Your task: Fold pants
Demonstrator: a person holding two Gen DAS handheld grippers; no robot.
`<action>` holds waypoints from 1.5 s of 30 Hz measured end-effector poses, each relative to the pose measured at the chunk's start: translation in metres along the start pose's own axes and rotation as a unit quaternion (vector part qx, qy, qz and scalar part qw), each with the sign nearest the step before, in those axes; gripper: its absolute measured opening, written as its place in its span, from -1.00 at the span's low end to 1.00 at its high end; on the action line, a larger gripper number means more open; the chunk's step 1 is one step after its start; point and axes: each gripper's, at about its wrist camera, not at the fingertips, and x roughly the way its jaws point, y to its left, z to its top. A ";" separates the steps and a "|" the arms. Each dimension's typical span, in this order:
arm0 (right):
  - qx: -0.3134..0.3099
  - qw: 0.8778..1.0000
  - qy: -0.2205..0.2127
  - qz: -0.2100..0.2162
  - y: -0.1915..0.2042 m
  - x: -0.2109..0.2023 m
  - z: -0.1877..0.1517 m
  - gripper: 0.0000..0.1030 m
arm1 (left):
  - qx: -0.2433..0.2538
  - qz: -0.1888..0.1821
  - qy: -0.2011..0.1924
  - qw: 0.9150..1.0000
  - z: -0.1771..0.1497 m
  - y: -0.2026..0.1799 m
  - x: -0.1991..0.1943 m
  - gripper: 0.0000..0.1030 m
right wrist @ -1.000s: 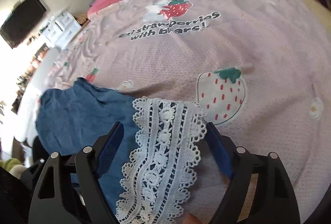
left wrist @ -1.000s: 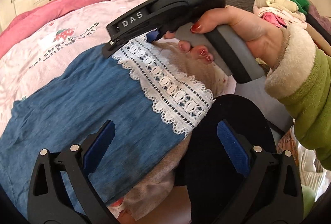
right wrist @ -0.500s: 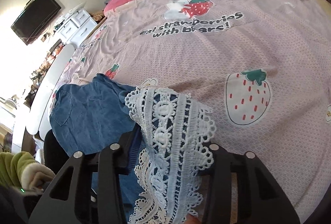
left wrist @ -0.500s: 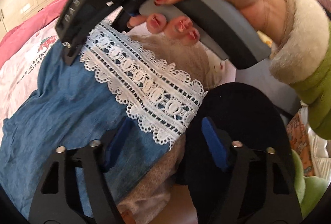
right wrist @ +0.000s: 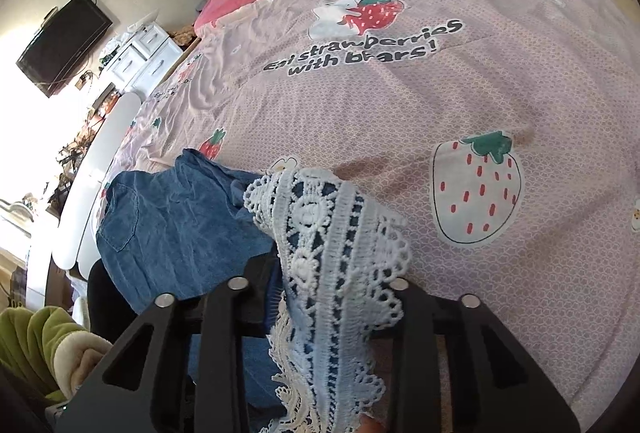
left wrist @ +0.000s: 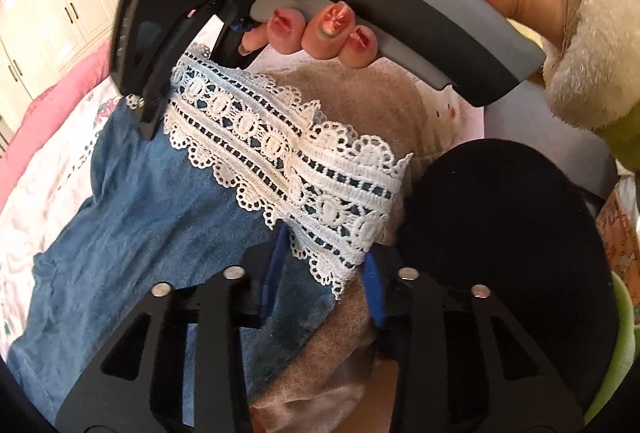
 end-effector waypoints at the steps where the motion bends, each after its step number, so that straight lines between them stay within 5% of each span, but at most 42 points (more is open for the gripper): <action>1: 0.000 1.000 -0.001 0.001 0.002 -0.001 0.000 -0.63 | -0.004 -0.005 -0.002 1.000 -0.001 0.002 -0.002 -0.63; 6: -0.002 1.000 -0.007 -0.007 0.015 -0.006 0.004 -0.68 | -0.041 -0.036 -0.023 0.998 -0.007 0.019 -0.019 -0.85; 21: -0.022 0.998 0.022 -0.060 0.092 0.024 0.036 -0.69 | -0.165 -0.081 -0.062 0.981 -0.050 0.090 -0.055 -0.86; 39: -0.067 0.985 0.085 -0.132 0.199 0.131 0.065 -0.68 | -0.326 -0.093 -0.071 0.938 -0.132 0.154 -0.094 -0.87; 42: -0.067 0.984 0.091 -0.136 0.207 0.141 0.064 -0.60 | -0.334 -0.092 -0.071 0.935 -0.136 0.155 -0.095 -0.87; 45: -0.061 0.986 0.096 -0.123 0.209 0.145 0.064 -0.27 | -0.346 -0.098 -0.067 0.931 -0.139 0.150 -0.092 -0.87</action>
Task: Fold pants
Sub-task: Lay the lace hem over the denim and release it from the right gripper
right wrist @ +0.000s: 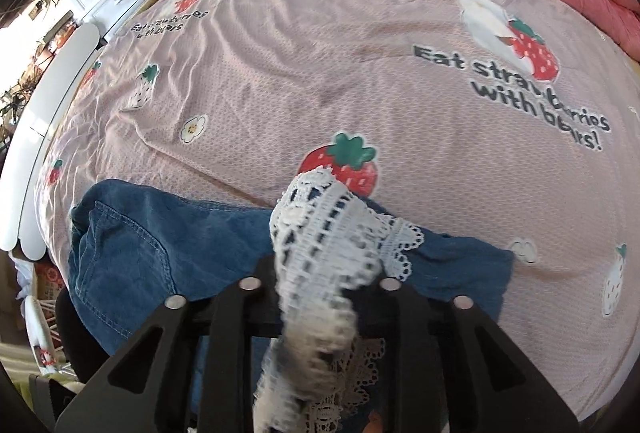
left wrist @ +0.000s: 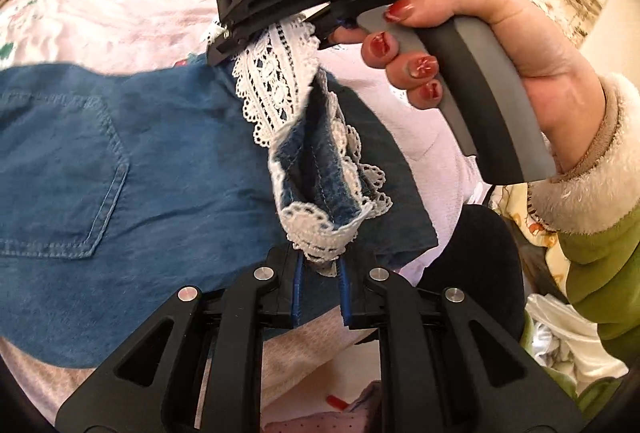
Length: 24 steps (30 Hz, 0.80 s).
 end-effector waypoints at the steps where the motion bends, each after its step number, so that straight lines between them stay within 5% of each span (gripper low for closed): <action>1: 0.004 1.000 -0.001 0.018 0.001 -0.001 0.001 -0.01 | -0.004 0.000 0.001 1.000 -0.001 0.001 0.000 -0.86; 10: -0.036 0.995 -0.061 0.065 0.004 -0.043 0.000 0.38 | -0.028 -0.002 0.008 1.000 -0.005 0.007 0.001 -0.70; 21: -0.080 0.993 -0.087 -0.013 -0.023 -0.044 -0.007 0.39 | -0.045 0.048 -0.036 0.997 -0.010 0.024 -0.044 0.06; 24: -0.099 0.991 -0.090 0.003 -0.015 -0.038 -0.009 0.09 | -0.039 0.045 -0.053 0.997 -0.001 0.018 -0.056 0.16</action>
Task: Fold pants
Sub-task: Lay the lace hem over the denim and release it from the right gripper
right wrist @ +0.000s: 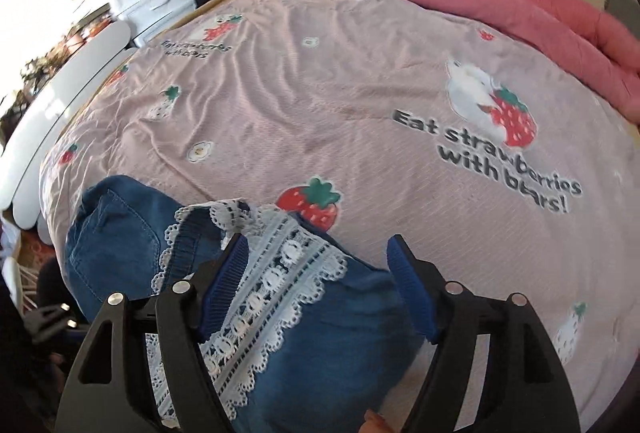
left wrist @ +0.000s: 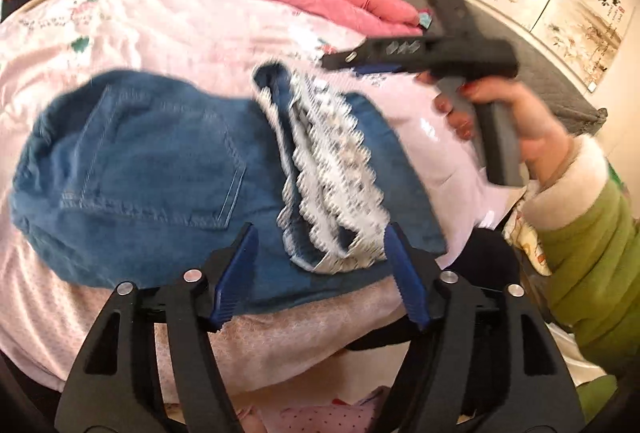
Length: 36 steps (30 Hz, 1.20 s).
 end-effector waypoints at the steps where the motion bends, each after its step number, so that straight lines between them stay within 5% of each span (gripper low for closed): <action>1: -0.012 1.000 0.002 0.011 0.008 0.004 0.001 -0.13 | 0.007 -0.001 -0.002 1.000 0.002 -0.005 0.000 0.17; 4: -0.050 0.998 0.026 0.025 0.034 0.023 0.001 -0.76 | 0.014 -0.007 0.008 1.000 0.005 -0.013 0.008 0.18; 13: -0.041 0.993 0.047 0.099 0.061 0.053 0.010 -0.77 | 0.042 -0.004 0.029 0.999 0.009 -0.020 0.022 0.18; 15: -0.030 0.992 0.022 0.119 0.049 0.032 0.012 -0.68 | 0.046 -0.006 0.032 0.998 0.011 -0.023 0.025 0.19; 17: -0.032 0.993 0.001 0.111 0.036 0.014 0.014 -0.06 | 0.049 -0.006 0.031 0.998 0.011 -0.023 0.024 0.19; 18: -0.034 0.994 -0.006 0.102 0.030 0.008 0.014 0.07 | 0.050 -0.007 0.030 0.998 0.012 -0.024 0.024 0.20; 27: -0.080 0.996 0.026 0.035 0.014 0.029 0.011 0.11 | 0.059 -0.004 0.040 0.997 0.018 -0.026 0.042 0.27; 28: -0.086 0.996 0.032 0.023 0.016 0.038 0.011 0.02 | 0.060 0.003 0.046 0.997 0.018 -0.025 0.048 0.27; 32: -0.082 0.995 0.051 0.032 0.018 0.053 0.002 -0.89 | 0.054 0.020 0.064 0.996 0.013 -0.019 0.061 0.27; 34: -0.074 0.996 0.035 0.033 0.014 0.042 -0.002 -0.90 | 0.056 0.022 0.062 0.996 0.011 -0.017 0.063 0.24; 36: -0.057 0.997 0.014 0.059 0.007 0.025 -0.003 -0.91 | 0.067 0.035 0.061 0.995 0.009 -0.018 0.064 -0.08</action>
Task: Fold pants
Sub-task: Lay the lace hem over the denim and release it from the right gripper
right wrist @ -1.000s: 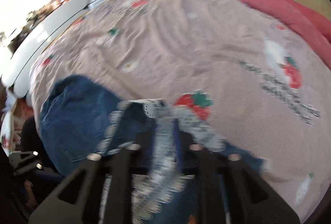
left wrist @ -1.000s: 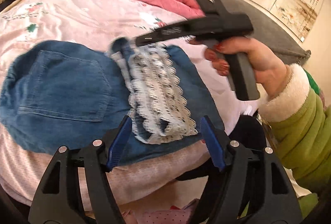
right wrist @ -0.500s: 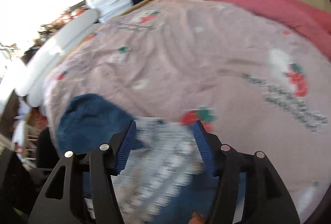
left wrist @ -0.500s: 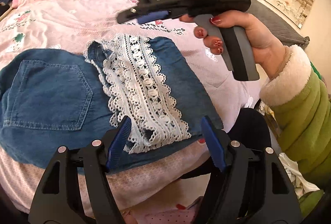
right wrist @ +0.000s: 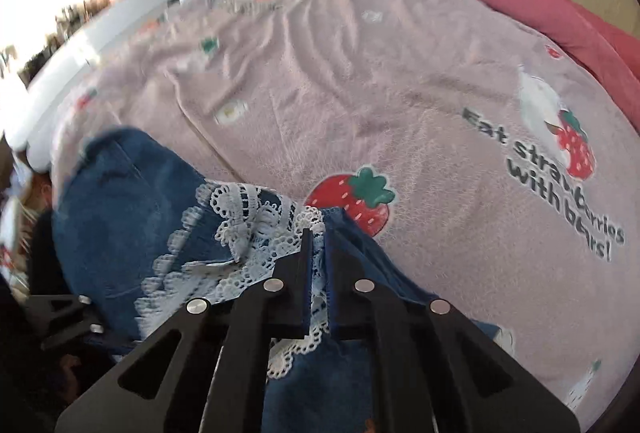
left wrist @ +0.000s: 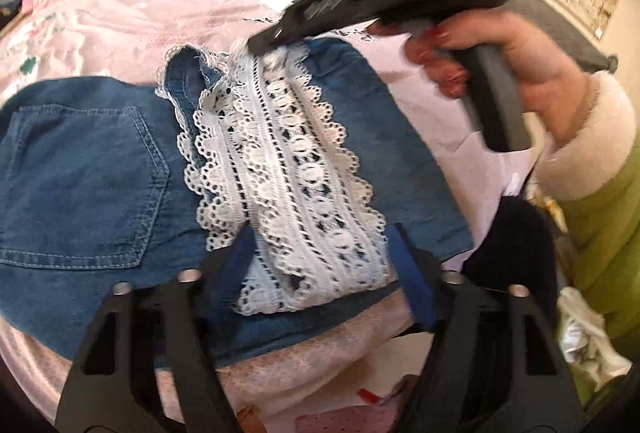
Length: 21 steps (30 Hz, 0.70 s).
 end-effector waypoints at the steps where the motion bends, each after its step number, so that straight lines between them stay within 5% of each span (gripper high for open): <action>1: 0.002 1.000 -0.011 0.004 0.000 -0.009 -0.001 -0.91 | -0.003 0.002 -0.001 1.000 -0.001 0.002 0.000 -0.15; 3: 0.007 1.000 -0.025 0.011 0.000 -0.023 0.002 -0.91 | -0.015 -0.003 -0.002 1.000 0.000 0.007 -0.002 -0.59; 6: 0.003 0.999 -0.046 0.024 0.005 -0.040 0.010 -0.91 | -0.026 -0.009 -0.010 1.000 0.000 0.014 -0.009 -0.75; 12: -0.005 0.998 -0.050 0.037 0.019 -0.029 0.026 -0.91 | -0.029 -0.009 -0.039 0.999 -0.003 0.016 -0.036 -0.78; 21: -0.020 0.999 0.007 0.028 0.025 0.040 0.018 -0.88 | -0.050 0.009 -0.006 0.999 -0.013 0.031 -0.020 -0.78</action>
